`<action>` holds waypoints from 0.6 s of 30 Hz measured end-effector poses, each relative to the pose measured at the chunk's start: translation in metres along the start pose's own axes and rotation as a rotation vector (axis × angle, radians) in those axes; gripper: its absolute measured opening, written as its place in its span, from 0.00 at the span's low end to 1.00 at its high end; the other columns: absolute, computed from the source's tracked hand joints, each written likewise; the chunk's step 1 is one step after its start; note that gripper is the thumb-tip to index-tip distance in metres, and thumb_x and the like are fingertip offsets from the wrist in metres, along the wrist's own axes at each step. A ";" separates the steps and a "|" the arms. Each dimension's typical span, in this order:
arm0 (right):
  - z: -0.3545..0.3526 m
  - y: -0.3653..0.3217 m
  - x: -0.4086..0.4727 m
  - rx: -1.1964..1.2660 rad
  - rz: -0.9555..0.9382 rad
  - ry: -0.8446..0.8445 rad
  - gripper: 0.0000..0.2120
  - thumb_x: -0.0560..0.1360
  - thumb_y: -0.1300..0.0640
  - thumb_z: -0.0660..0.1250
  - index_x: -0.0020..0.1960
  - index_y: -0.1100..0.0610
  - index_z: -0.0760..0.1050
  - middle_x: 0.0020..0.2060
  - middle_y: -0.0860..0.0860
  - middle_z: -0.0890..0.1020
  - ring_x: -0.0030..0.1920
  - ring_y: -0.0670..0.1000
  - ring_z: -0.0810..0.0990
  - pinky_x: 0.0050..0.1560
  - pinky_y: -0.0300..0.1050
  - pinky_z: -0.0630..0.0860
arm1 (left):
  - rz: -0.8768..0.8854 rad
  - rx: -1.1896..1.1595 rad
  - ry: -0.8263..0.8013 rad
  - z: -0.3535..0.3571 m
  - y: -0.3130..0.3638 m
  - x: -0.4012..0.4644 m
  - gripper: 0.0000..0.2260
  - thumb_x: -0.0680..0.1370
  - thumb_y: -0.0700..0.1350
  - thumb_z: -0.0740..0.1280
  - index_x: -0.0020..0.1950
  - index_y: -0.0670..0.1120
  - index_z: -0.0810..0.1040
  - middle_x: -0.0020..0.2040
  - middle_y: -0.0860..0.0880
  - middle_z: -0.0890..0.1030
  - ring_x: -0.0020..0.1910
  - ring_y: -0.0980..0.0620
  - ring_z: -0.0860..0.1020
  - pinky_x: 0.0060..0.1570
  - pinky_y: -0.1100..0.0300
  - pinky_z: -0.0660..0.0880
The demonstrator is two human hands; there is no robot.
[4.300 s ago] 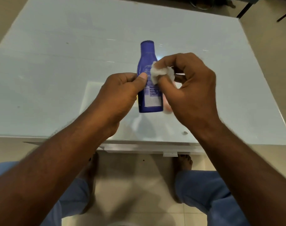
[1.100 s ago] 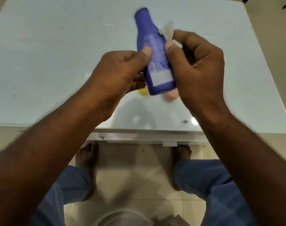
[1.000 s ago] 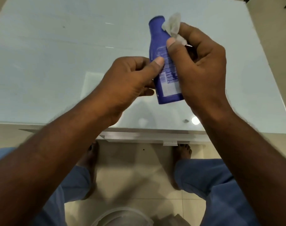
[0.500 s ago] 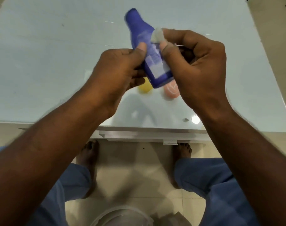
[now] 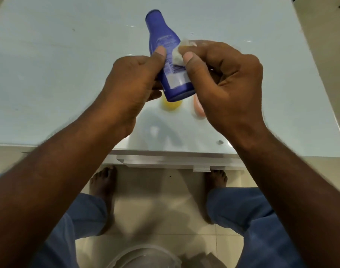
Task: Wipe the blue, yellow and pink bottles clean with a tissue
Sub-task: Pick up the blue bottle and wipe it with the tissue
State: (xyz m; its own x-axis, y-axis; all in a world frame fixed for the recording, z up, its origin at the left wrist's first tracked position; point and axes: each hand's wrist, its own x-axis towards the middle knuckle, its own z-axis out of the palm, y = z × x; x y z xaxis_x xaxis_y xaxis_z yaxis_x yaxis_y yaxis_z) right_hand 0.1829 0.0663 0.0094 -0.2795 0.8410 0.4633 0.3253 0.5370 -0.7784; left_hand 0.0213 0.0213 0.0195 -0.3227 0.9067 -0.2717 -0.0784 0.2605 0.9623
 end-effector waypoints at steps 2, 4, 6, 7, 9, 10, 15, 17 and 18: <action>0.000 0.002 0.001 -0.016 0.010 -0.009 0.15 0.84 0.55 0.70 0.66 0.61 0.84 0.63 0.52 0.87 0.64 0.47 0.86 0.64 0.35 0.82 | 0.063 0.186 -0.062 0.002 -0.006 -0.004 0.16 0.85 0.57 0.63 0.53 0.49 0.85 0.43 0.52 0.87 0.44 0.55 0.86 0.51 0.58 0.83; 0.001 0.003 0.001 -0.031 0.018 -0.037 0.19 0.83 0.53 0.70 0.71 0.61 0.81 0.68 0.53 0.85 0.68 0.46 0.84 0.69 0.38 0.81 | 0.092 0.247 -0.094 0.005 -0.011 -0.006 0.17 0.84 0.57 0.64 0.55 0.46 0.85 0.42 0.52 0.86 0.42 0.56 0.84 0.50 0.58 0.82; 0.001 0.002 0.001 -0.018 0.017 -0.052 0.19 0.84 0.53 0.70 0.71 0.61 0.81 0.67 0.53 0.85 0.68 0.46 0.84 0.68 0.36 0.81 | 0.055 0.152 -0.065 0.006 -0.009 -0.005 0.16 0.84 0.56 0.65 0.57 0.45 0.84 0.42 0.53 0.86 0.42 0.56 0.84 0.51 0.57 0.83; 0.001 0.001 0.001 -0.009 0.013 -0.051 0.16 0.84 0.55 0.70 0.69 0.61 0.83 0.65 0.53 0.87 0.66 0.46 0.85 0.66 0.35 0.81 | 0.017 0.063 -0.035 0.004 -0.006 -0.004 0.15 0.84 0.55 0.65 0.58 0.46 0.83 0.43 0.53 0.86 0.43 0.56 0.86 0.51 0.57 0.83; 0.001 -0.001 -0.001 0.006 0.002 -0.044 0.11 0.84 0.57 0.71 0.63 0.61 0.87 0.59 0.52 0.89 0.61 0.46 0.88 0.61 0.34 0.82 | -0.039 -0.076 0.043 0.001 -0.001 0.000 0.12 0.85 0.54 0.64 0.59 0.49 0.81 0.50 0.51 0.87 0.49 0.53 0.87 0.54 0.55 0.84; 0.002 -0.001 -0.002 0.013 -0.002 -0.040 0.10 0.84 0.58 0.71 0.61 0.61 0.88 0.57 0.52 0.90 0.60 0.46 0.88 0.60 0.35 0.83 | -0.028 -0.052 0.069 -0.001 0.001 0.002 0.11 0.85 0.55 0.63 0.57 0.51 0.81 0.52 0.51 0.87 0.50 0.52 0.87 0.56 0.54 0.84; 0.006 0.001 -0.004 -0.024 -0.002 -0.062 0.19 0.84 0.56 0.71 0.72 0.62 0.80 0.71 0.58 0.83 0.71 0.49 0.82 0.70 0.40 0.81 | 0.109 0.268 -0.036 0.003 -0.010 -0.005 0.17 0.85 0.56 0.62 0.56 0.46 0.84 0.47 0.50 0.87 0.46 0.54 0.86 0.52 0.56 0.84; 0.006 0.000 -0.002 -0.034 -0.011 -0.065 0.20 0.84 0.56 0.71 0.73 0.62 0.79 0.73 0.58 0.81 0.72 0.48 0.80 0.71 0.36 0.79 | 0.107 0.230 -0.068 0.006 -0.012 -0.005 0.15 0.85 0.55 0.63 0.57 0.46 0.84 0.47 0.50 0.87 0.47 0.55 0.86 0.52 0.57 0.84; 0.006 0.000 -0.001 -0.026 -0.016 -0.061 0.19 0.84 0.56 0.71 0.72 0.62 0.80 0.71 0.58 0.83 0.71 0.48 0.82 0.70 0.36 0.80 | 0.083 0.172 -0.053 0.006 -0.010 -0.004 0.14 0.85 0.54 0.63 0.57 0.46 0.84 0.47 0.51 0.88 0.47 0.55 0.86 0.53 0.56 0.83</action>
State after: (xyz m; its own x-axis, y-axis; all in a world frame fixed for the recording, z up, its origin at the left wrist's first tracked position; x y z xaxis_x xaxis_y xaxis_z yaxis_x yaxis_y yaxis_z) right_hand 0.1780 0.0649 0.0069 -0.3393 0.8268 0.4487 0.3436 0.5529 -0.7591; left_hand 0.0290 0.0169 0.0107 -0.2707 0.9425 -0.1958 0.1105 0.2325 0.9663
